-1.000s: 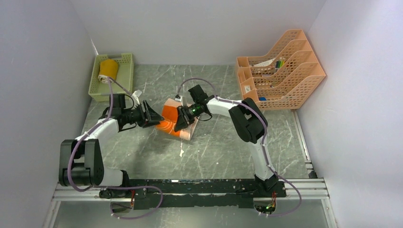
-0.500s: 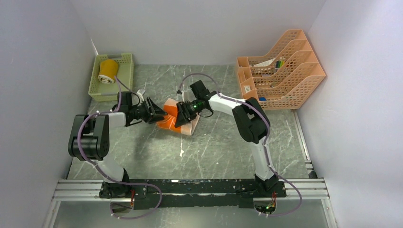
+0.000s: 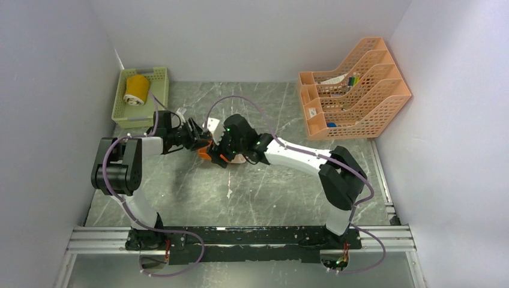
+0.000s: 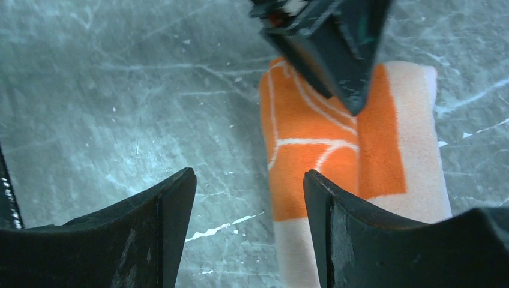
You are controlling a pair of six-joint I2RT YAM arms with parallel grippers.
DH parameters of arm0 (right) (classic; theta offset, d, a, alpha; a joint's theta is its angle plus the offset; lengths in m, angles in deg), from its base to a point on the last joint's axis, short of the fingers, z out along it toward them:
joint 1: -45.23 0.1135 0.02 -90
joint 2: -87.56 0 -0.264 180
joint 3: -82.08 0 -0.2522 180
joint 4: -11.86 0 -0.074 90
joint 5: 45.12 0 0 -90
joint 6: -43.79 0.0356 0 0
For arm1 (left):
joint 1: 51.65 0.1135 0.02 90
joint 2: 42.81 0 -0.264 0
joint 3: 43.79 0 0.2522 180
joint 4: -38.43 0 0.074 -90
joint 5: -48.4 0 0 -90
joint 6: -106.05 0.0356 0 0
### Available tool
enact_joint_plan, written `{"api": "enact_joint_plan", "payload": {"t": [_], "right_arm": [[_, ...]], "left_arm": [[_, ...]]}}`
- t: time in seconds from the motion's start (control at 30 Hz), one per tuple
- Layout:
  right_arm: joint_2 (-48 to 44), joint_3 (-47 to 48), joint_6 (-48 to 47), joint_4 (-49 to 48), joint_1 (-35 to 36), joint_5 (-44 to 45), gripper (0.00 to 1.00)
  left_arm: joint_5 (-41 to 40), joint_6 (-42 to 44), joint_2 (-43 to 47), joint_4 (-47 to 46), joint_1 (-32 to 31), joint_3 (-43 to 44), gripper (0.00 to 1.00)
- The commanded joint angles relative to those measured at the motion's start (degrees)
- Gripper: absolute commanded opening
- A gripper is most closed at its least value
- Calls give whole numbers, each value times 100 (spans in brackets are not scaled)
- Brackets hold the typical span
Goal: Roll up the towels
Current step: Roll the towel at the center of the board.
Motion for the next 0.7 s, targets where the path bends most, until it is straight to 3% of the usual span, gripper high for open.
{"api": "enact_joint_plan", "payload": {"t": [0.0, 0.17, 0.4, 0.53, 0.67], "right_arm": [[212, -103, -783, -115, 246, 718, 67], [442, -236, -912, -306, 376, 1343, 66], [802, -629, -1116, -1224, 531, 3042, 65], [1122, -395, -974, -947, 508, 3343, 60], [1260, -153, -478, -490, 306, 3136, 53]], "left_arm": [[-292, 27, -204, -54, -142, 280, 58], [-284, 36, -240, 119, -143, 558, 59], [-202, 99, -386, 451, -187, 1033, 59], [-70, 34, -370, 541, -185, 1292, 59], [-84, 384, -172, 1362, -100, 2028, 60]]}}
